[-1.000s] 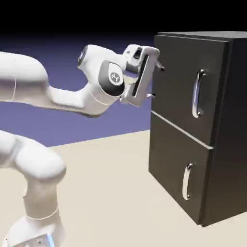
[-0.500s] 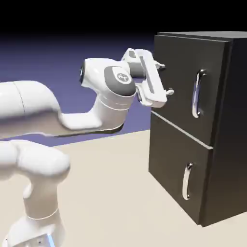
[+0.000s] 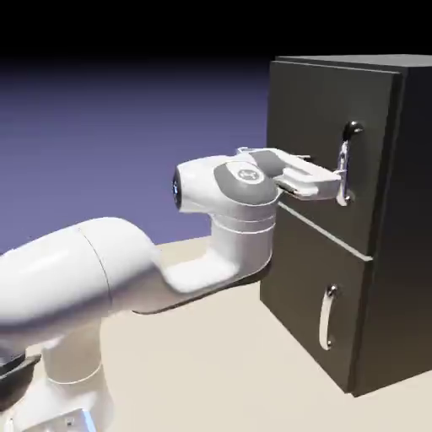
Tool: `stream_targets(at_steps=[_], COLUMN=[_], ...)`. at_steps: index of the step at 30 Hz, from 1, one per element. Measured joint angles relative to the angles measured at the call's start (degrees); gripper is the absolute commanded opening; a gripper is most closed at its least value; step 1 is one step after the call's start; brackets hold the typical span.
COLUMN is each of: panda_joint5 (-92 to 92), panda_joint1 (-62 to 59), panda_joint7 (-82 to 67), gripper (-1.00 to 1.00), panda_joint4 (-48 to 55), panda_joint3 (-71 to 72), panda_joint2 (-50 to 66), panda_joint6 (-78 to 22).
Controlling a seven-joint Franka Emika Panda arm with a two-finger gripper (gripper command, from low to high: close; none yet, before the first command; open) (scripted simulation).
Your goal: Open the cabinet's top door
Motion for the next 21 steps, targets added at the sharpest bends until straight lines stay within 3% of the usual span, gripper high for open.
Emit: stream_targets(at_steps=[3,4,6,21], panda_joint5=[-1.8,-2.3,-2.3,13.1], panda_joint1=[6.0,7.8,7.8,-16.6], panda_joint7=[0.4,0.5,0.5,7.1], gripper=[1.0,-1.0,-1.0,-1.0], panda_joint4=[4.2,5.4,5.4,-23.3], panda_joint3=[-2.2,-2.9,-2.9,23.5], panda_joint2=[0.9,1.1,1.1,-4.6], panda_joint6=[-1.7,-2.2,-2.2,-30.2])
